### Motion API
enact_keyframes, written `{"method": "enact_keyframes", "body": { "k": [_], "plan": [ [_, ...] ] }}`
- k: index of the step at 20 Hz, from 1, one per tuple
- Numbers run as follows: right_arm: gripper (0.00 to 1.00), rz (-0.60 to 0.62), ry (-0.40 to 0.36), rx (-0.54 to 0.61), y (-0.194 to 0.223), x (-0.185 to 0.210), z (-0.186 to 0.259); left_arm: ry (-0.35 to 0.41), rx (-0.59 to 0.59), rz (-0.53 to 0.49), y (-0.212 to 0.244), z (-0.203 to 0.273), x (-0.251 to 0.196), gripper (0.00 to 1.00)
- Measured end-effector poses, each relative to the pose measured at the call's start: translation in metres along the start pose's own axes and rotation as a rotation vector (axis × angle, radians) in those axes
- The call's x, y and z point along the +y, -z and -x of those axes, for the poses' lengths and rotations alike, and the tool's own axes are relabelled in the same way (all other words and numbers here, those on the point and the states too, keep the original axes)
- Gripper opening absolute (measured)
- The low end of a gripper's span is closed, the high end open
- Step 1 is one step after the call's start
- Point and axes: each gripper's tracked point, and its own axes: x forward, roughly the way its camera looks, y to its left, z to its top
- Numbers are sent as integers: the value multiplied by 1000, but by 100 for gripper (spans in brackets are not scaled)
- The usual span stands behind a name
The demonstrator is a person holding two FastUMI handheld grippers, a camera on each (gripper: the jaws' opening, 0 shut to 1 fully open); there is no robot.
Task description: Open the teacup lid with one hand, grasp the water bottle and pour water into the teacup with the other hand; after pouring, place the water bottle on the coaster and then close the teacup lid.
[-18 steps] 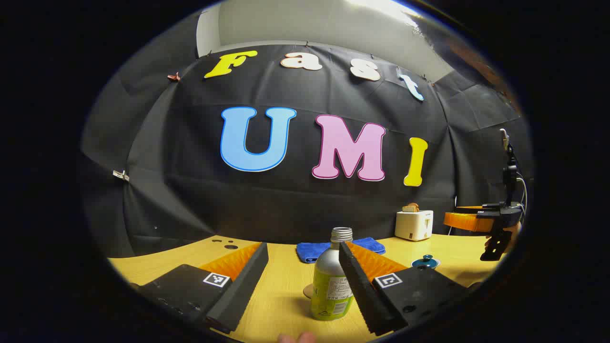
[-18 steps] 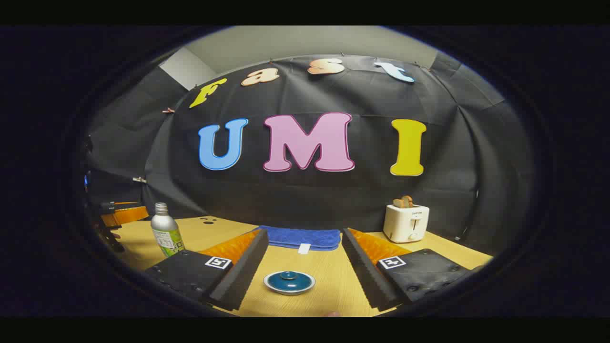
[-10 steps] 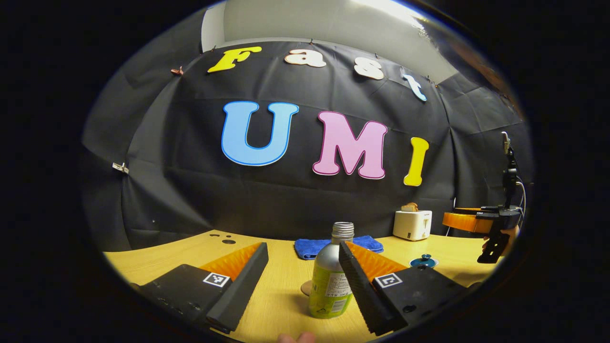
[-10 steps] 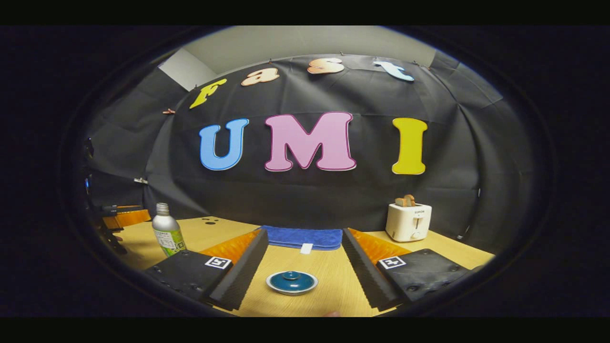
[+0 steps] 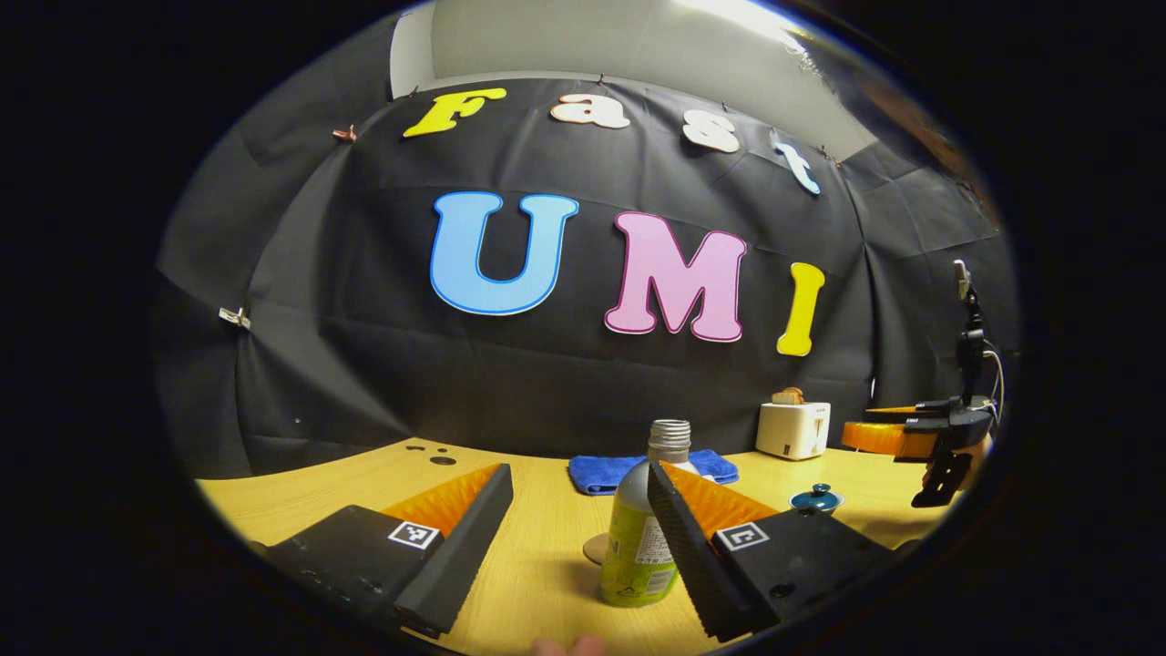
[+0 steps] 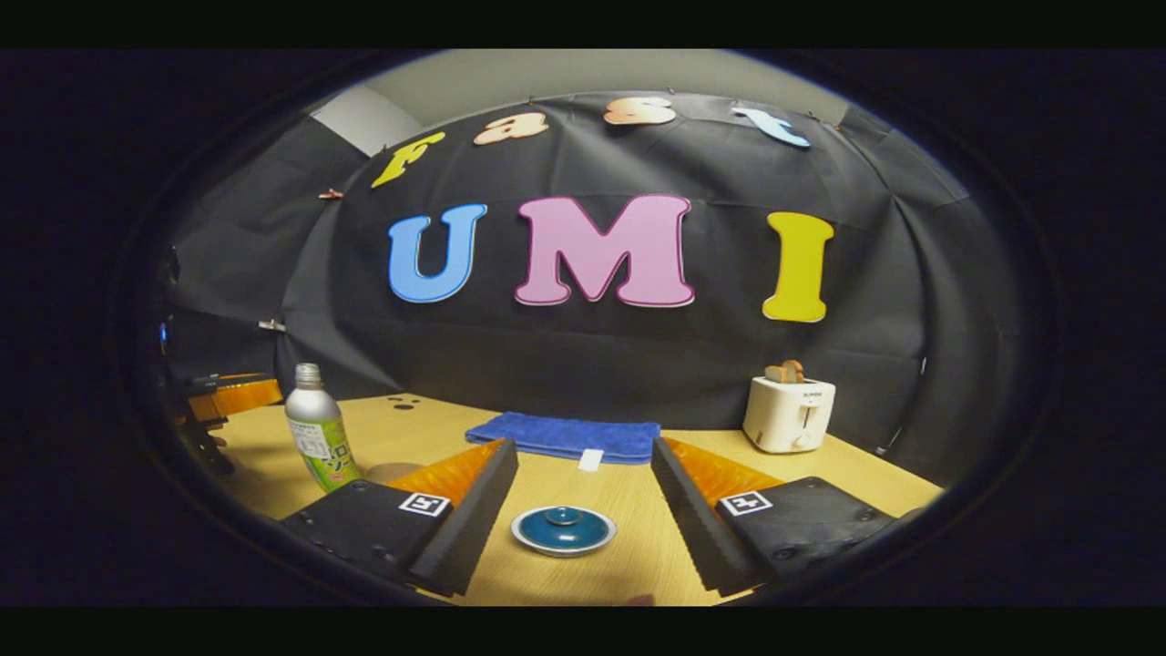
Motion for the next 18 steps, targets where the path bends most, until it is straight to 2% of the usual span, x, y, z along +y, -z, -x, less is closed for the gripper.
{"method": "enact_keyframes", "body": {
  "k": [3, 6, 9, 13, 16, 18],
  "plan": [
    [85, 29, -13, 83, 24, 6, -9, -9, 12, -2, 6, -2, 6, 95],
    [85, 60, -29, 162, 48, 13, -14, -14, 17, -2, 7, -2, 9, 95],
    [75, 67, -35, 213, 64, 15, -18, -17, 16, -13, 8, -3, 11, 95],
    [75, 59, -41, 265, 79, 17, -23, -27, 25, -12, 12, -5, 18, 95],
    [60, 53, -36, 283, 85, 16, -25, -28, 33, -7, 14, -6, 19, 95],
    [59, 50, -38, 284, 85, 16, -26, -28, 35, -4, 16, -7, 19, 95]
  ]
}}
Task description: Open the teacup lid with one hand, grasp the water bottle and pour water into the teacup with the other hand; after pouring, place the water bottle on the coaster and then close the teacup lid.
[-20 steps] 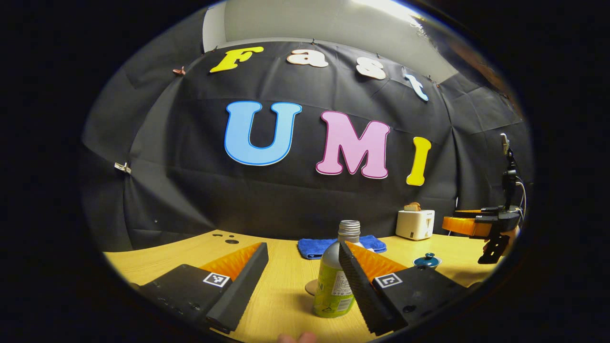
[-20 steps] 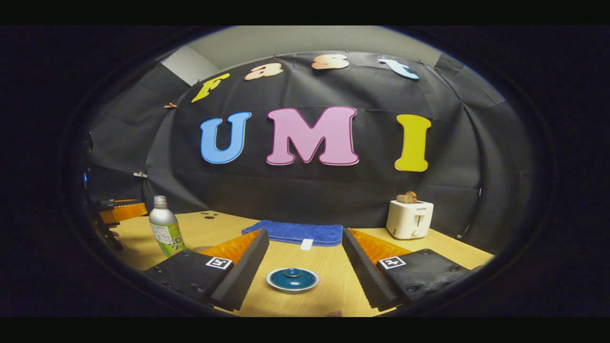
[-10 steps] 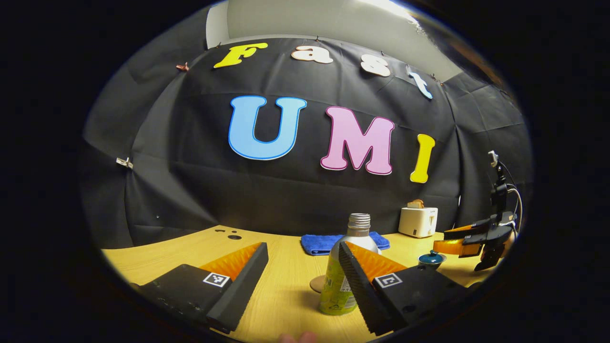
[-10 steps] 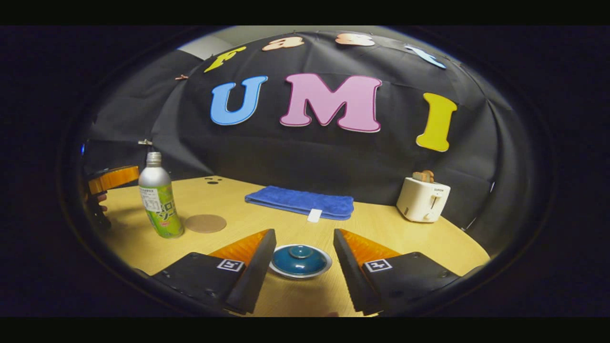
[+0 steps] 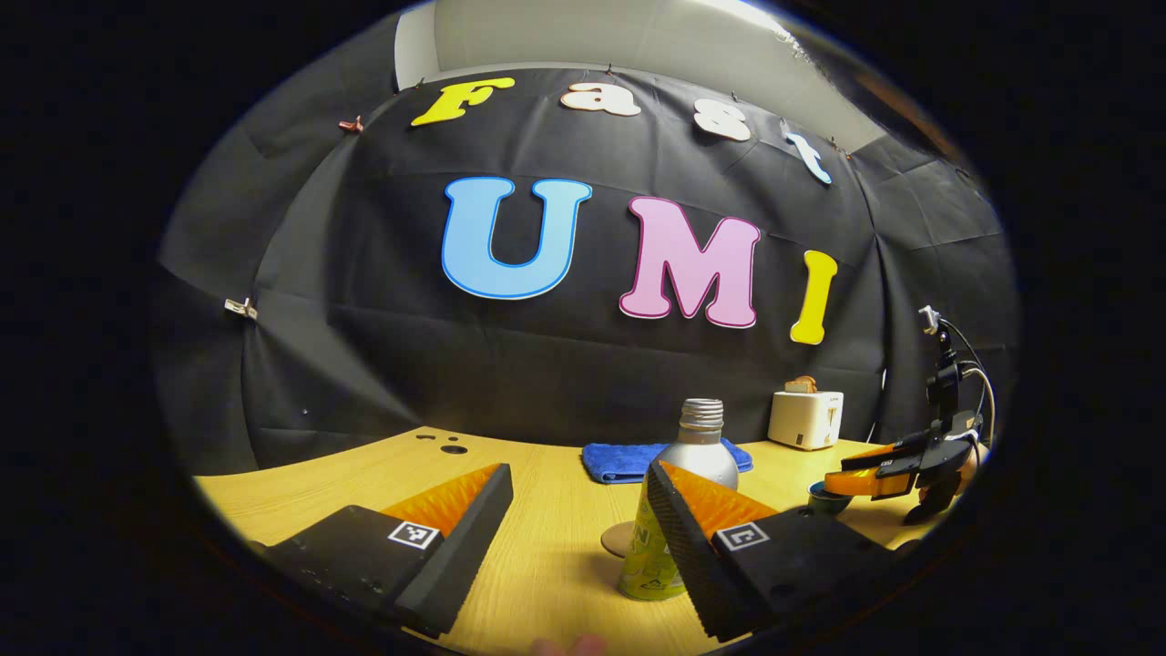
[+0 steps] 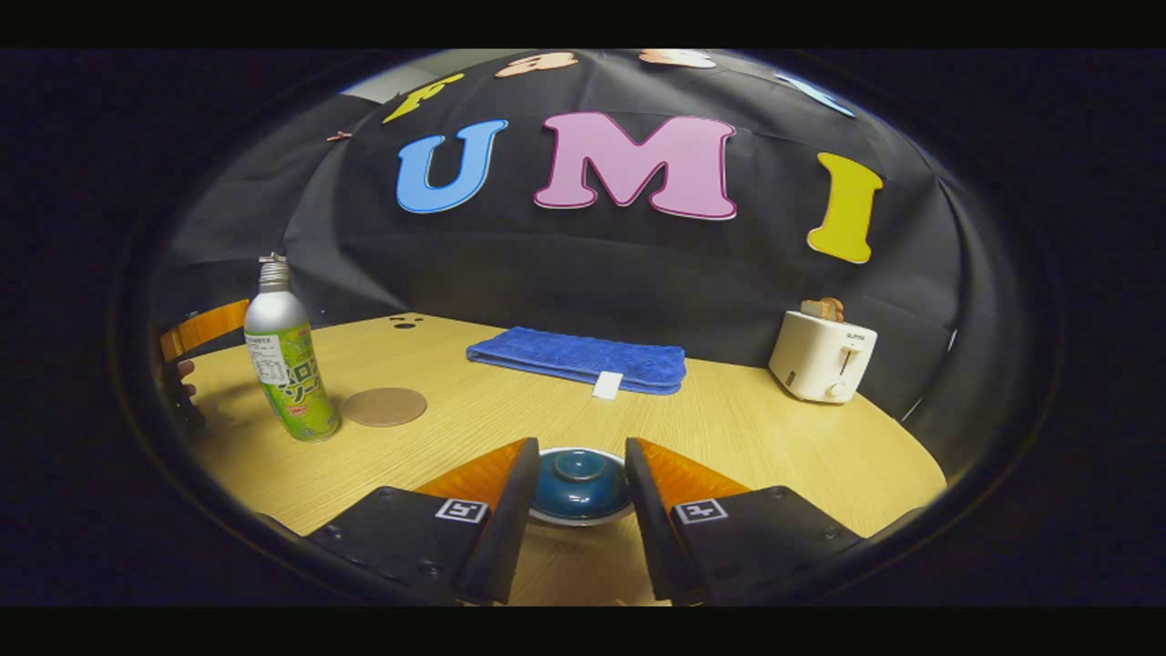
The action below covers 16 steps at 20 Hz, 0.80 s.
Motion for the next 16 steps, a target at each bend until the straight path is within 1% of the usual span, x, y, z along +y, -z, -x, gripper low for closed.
{"method": "enact_keyframes", "body": {
  "k": [1, 2, 3, 4, 7, 9, 10, 12, 13, 16],
  "plan": [
    [59, -6, -14, 0, 0, 3, 0, 0, 1, 2, 1, 0, 0, 95],
    [58, -15, -11, 3, 1, 4, 1, -1, 3, 1, 1, -1, 0, 95],
    [47, -18, -16, 3, 1, 6, -1, -2, 5, 1, 2, -1, 1, 95],
    [42, -19, -16, 5, 1, 6, -2, -4, 6, 0, 2, -1, 2, 95],
    [40, -11, -9, 0, 1, 3, -1, -9, 3, 0, 3, -1, 3, 95],
    [37, -32, -18, -7, -1, 3, 0, -9, 4, 0, 3, -1, 3, 95],
    [27, -53, -28, -16, -3, 5, 0, -8, 5, -1, 3, -1, 3, 95],
    [27, -62, -34, -40, -10, 5, 3, -6, 5, -3, 2, -1, 3, 95],
    [32, -51, -22, -53, -13, 2, 6, -6, 6, -4, 3, -1, 2, 95],
    [32, -47, -6, -89, -24, -2, 11, 6, 9, -10, 3, -1, -2, 95]
  ]
}}
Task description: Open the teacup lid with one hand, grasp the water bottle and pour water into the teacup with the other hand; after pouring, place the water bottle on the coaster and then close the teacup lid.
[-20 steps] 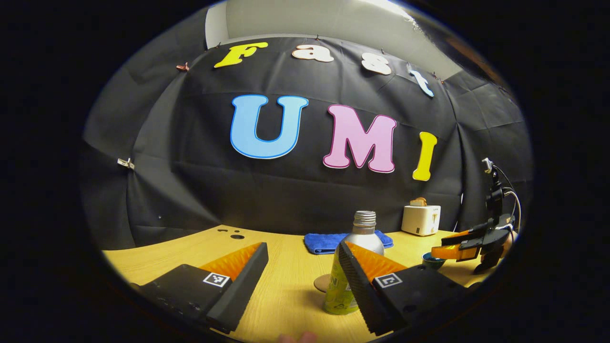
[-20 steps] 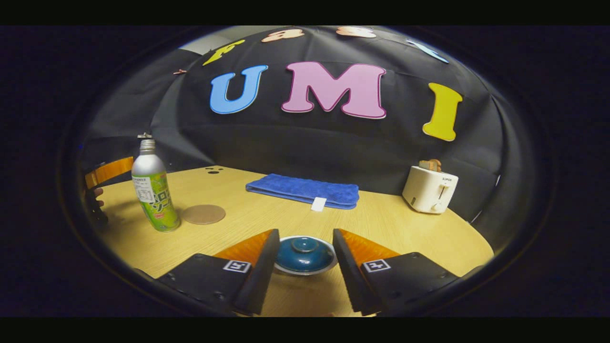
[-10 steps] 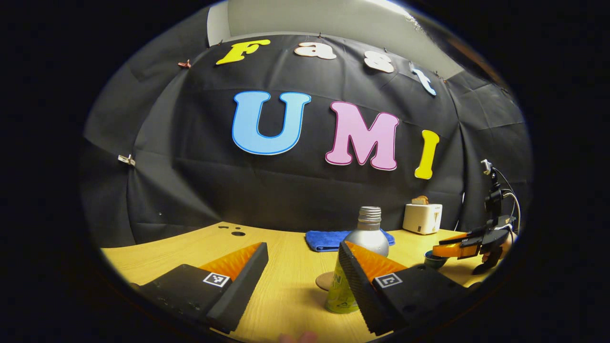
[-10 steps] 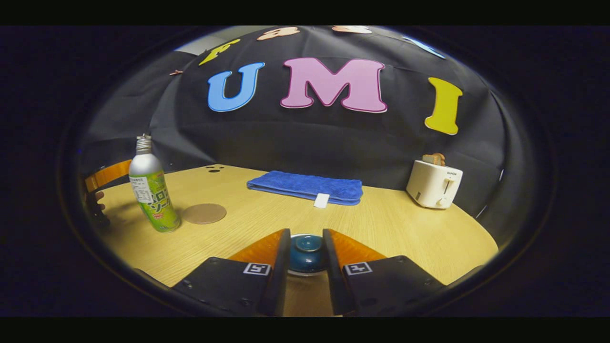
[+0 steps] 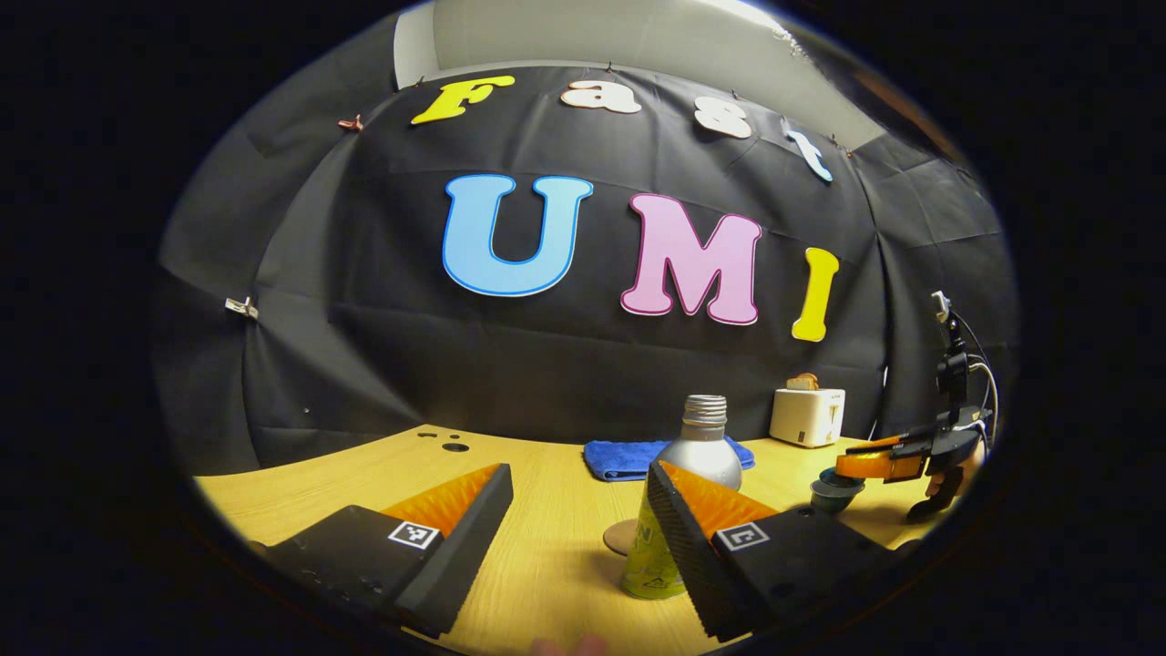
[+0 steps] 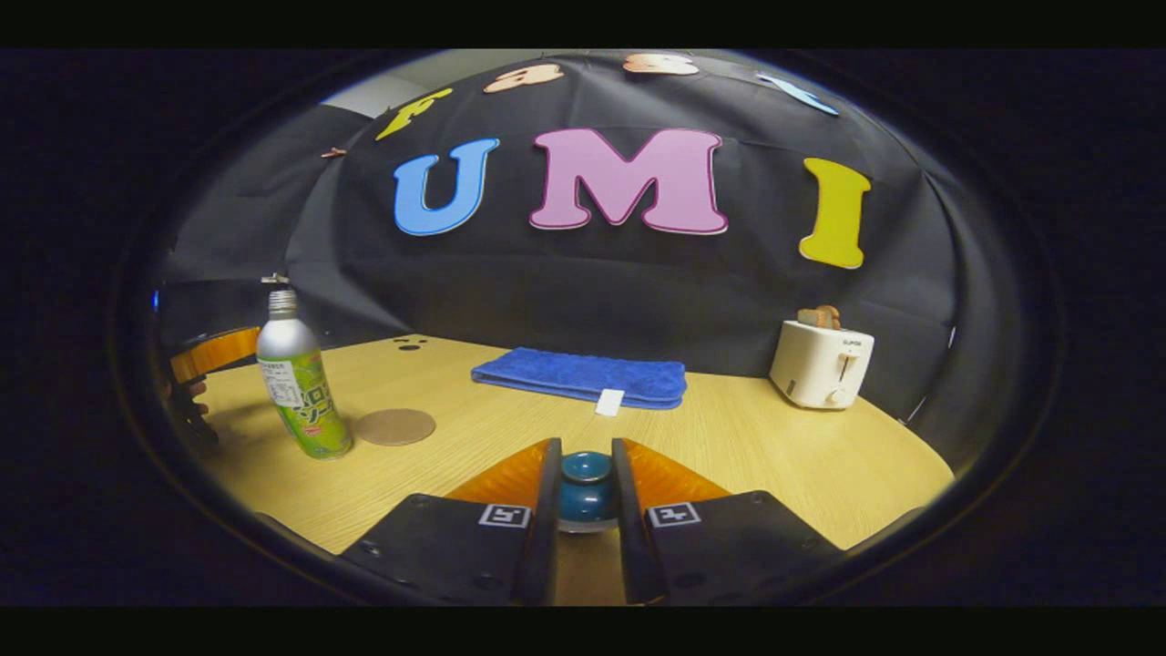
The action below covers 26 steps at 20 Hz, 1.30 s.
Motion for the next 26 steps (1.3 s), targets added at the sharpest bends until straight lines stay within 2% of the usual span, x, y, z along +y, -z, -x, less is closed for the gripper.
{"method": "enact_keyframes", "body": {
  "k": [1, 2, 3, 4, 5, 10, 15, 18, 19, 20, 21, 22, 23, 25, 26],
  "plan": [
    [32, -5, 4, -14, -5, -2, 3, 10, 2, -4, -1, 1, -3, 95],
    [27, -6, 11, -30, -11, -5, 7, 20, 6, -11, -1, 2, -7, 95],
    [32, -7, 20, -47, -17, -10, 12, 33, 11, -19, 0, 3, -10, 95],
    [27, -4, 30, -63, -23, -14, 17, 49, 18, -20, -1, 4, -14, 95],
    [32, 0, 44, -78, -29, -20, 22, 67, 26, -22, 0, 6, -19, 95],
    [32, -8, 101, -116, -38, -45, 40, 123, 33, -17, 0, 16, -41, 94],
    [31, -20, 123, -128, -39, -62, 53, 162, 107, 17, 26, 9, -70, 95],
    [32, -21, 137, -129, -35, -73, 60, 152, 159, -15, 45, -3, -79, 95],
    [27, -20, 129, -121, -33, -74, 63, 139, 169, -31, 49, -9, -80, 95],
    [27, -26, 128, -128, -35, -77, 66, 124, 165, -55, 51, -13, -78, 95],
    [32, -34, 123, -134, -39, -79, 68, 105, 162, -73, 49, -20, -76, 95],
    [27, -39, 120, -138, -41, -81, 70, 91, 162, -85, 48, -24, -75, 95],
    [32, -43, 126, -145, -43, -85, 72, 89, 159, -89, 50, -26, -76, 95],
    [31, -50, 131, -151, -44, -90, 75, 75, 158, -93, 51, -30, -74, 95],
    [31, -52, 132, -149, -44, -92, 76, 65, 157, -94, 49, -31, -72, 90]
  ]
}}
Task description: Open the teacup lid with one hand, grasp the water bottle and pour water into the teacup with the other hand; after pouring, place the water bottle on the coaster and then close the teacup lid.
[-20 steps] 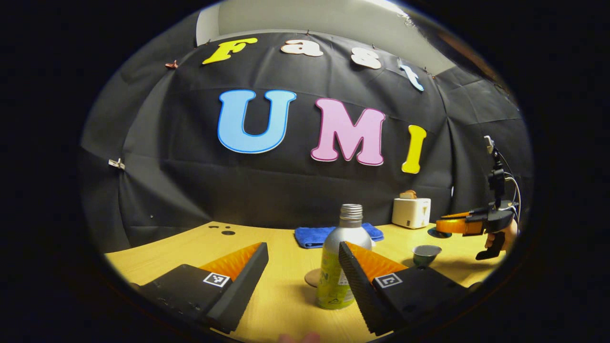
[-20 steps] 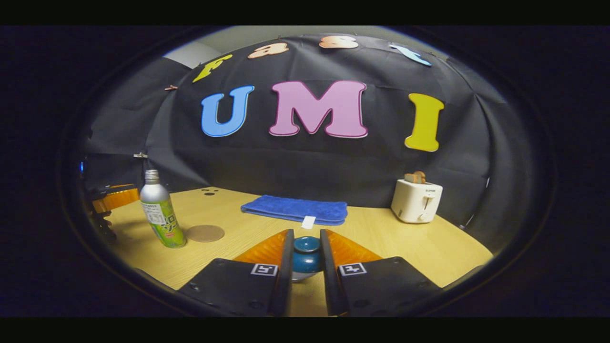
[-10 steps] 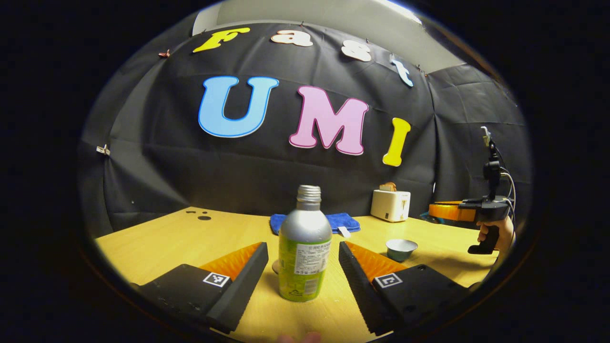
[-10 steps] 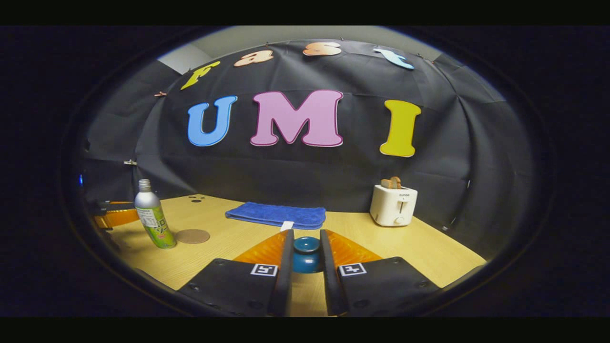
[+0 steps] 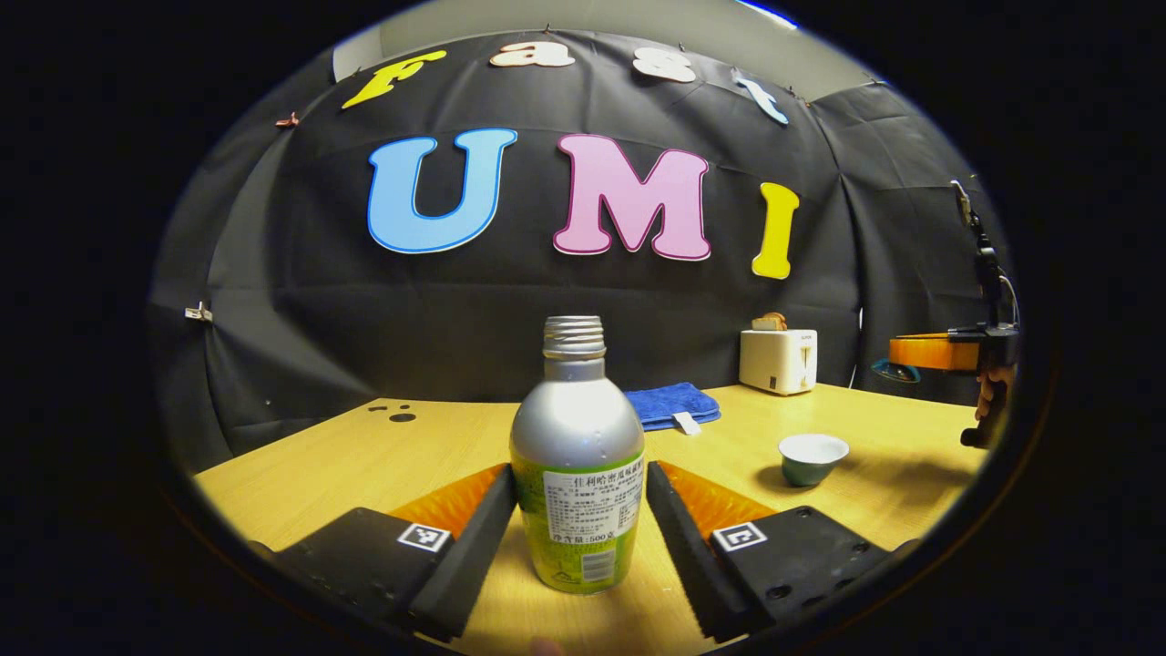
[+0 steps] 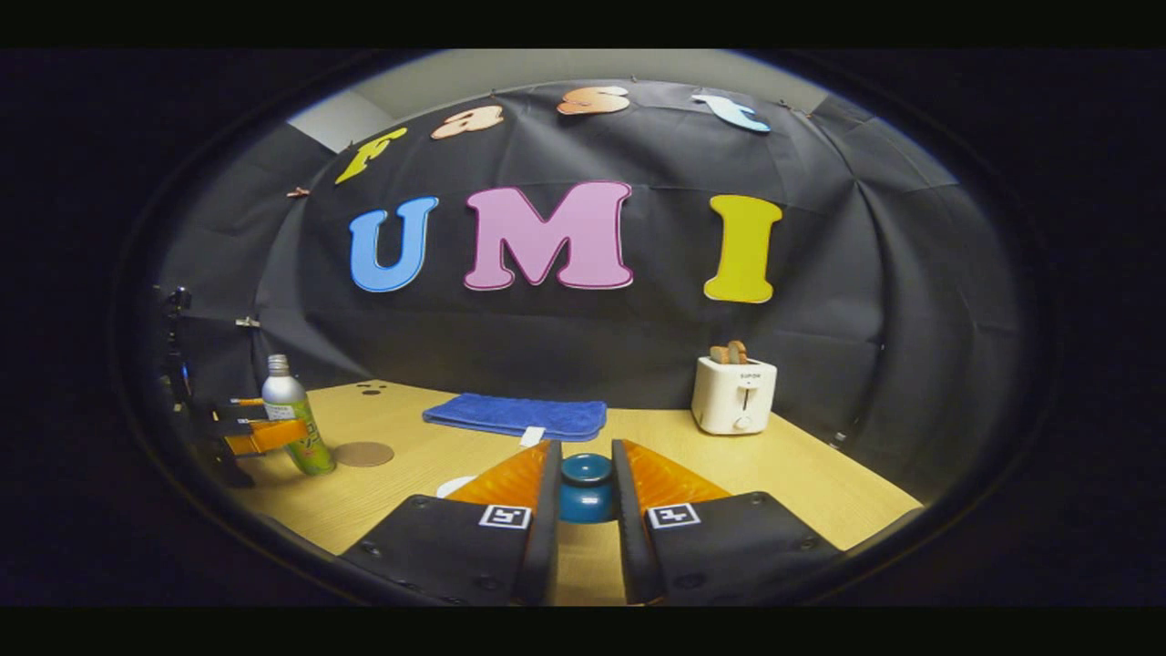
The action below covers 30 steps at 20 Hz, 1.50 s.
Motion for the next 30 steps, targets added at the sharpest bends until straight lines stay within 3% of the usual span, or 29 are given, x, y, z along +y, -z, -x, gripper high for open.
{"method": "enact_keyframes", "body": {
  "k": [1, 4, 9, 10, 12, 13, 18, 22, 23, 24, 25, 26, 28, 29, 30],
  "plan": [
    [27, -1, 2, 1, 0, -1, 0, -9, 4, -3, 2, -2, 1, 84],
    [27, -5, -3, 6, 1, 0, 0, -18, 3, -51, -4, -5, 0, 82],
    [27, -5, -5, 7, 0, -4, 3, -61, -14, -390, -30, -20, -1, 82],
    [32, -7, -5, 3, -2, -6, 4, -48, -16, -460, -35, -25, -6, 81],
    [27, -11, -4, -5, -5, -9, 6, -21, -3, -620, -37, -36, -16, 81],
    [32, -12, -2, -7, -7, -11, 7, -8, -2, -707, -37, -41, -20, 80],
    [31, -17, 12, -15, -11, -19, 10, 113, 27, -1063, -23, -57, -56, 81],
    [32, -18, 9, -16, -12, -19, 11, 125, 19, -1260, -22, -70, -72, 81],
    [27, -19, 7, -17, -13, -18, 12, 114, 14, -1314, -23, -74, -72, 81],
    [31, -20, 7, -17, -13, -19, 12, 107, 8, -1365, -23, -77, -73, 81],
    [27, -23, 7, -17, -13, -19, 13, 110, 2, -1410, -23, -75, -74, 81],
    [32, -28, 5, -17, -12, -19, 13, 123, 3, -1448, -23, -76, -79, 81],
    [27, -33, 0, -16, -13, -18, 12, 155, 11, -1515, -18, -86, -87, 81],
    [31, -33, -1, -18, -13, -18, 12, 160, 0, -1551, -22, -90, -90, 81],
    [27, -31, -2, -18, -13, -18, 13, 161, -18, -1587, -24, -93, -95, 81]
  ]
}}
